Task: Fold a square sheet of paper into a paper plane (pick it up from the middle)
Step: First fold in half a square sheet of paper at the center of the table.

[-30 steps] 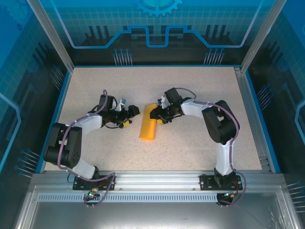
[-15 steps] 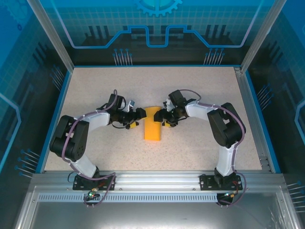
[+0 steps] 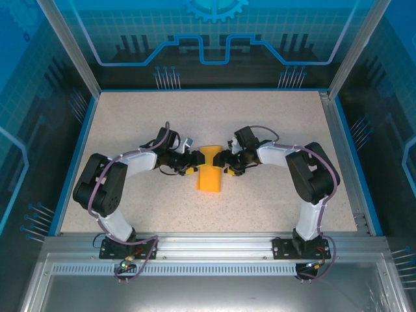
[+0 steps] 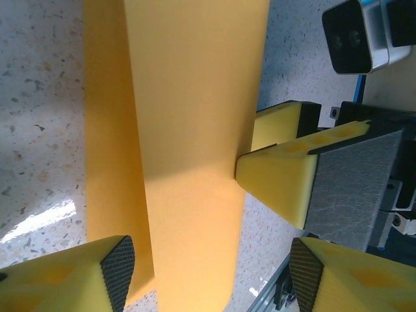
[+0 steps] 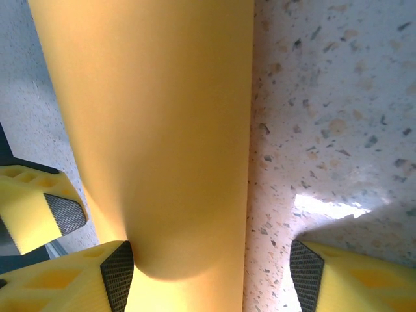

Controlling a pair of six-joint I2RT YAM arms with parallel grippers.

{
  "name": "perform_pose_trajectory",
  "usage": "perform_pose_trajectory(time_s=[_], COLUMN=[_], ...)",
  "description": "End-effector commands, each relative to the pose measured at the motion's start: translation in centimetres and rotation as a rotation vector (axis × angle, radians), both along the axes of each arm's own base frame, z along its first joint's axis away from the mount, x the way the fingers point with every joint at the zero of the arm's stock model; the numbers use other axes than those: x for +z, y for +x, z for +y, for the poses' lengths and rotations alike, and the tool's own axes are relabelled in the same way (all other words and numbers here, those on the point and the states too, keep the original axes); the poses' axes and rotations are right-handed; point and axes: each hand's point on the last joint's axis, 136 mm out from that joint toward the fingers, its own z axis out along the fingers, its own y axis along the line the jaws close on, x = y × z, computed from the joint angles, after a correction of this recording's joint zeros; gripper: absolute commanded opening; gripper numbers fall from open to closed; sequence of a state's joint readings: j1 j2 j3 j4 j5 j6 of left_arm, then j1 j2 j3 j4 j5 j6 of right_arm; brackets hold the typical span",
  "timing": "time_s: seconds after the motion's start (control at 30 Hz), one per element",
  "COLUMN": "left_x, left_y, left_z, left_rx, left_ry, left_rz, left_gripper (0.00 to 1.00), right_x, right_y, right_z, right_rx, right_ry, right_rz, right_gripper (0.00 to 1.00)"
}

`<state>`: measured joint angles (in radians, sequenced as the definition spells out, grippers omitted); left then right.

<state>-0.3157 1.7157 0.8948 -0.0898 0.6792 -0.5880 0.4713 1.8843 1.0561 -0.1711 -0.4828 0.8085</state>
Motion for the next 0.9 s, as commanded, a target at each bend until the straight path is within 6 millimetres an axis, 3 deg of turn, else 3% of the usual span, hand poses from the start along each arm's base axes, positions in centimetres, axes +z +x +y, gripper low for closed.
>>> perform_pose_trajectory(time_s=[0.0,0.37,0.67,0.87], left_x=[-0.1,-1.1,-1.3,-1.4], left_y=[-0.3,0.0,0.3,0.8], left_z=[-0.3,-0.9,-1.0,-0.8], left_rx=[-0.026,-0.029,-0.02,-0.009], left_ry=[-0.006,-0.019,-0.019,-0.002], left_rz=[0.014,0.051,0.041,0.022], left_gripper=[0.68,0.51,0.23,0.04], right_x=[0.4,0.2,0.3,1.7], right_y=[0.9,0.8,0.5,0.5], right_z=[-0.6,-0.9,-1.2,-1.5], right_rx=[-0.058,-0.08,-0.081,-0.088], right_ry=[0.019,0.03,0.018,-0.007], right_rz=[-0.016,-0.01,-0.009,-0.056], right_gripper=[0.68,0.69,0.69,0.73])
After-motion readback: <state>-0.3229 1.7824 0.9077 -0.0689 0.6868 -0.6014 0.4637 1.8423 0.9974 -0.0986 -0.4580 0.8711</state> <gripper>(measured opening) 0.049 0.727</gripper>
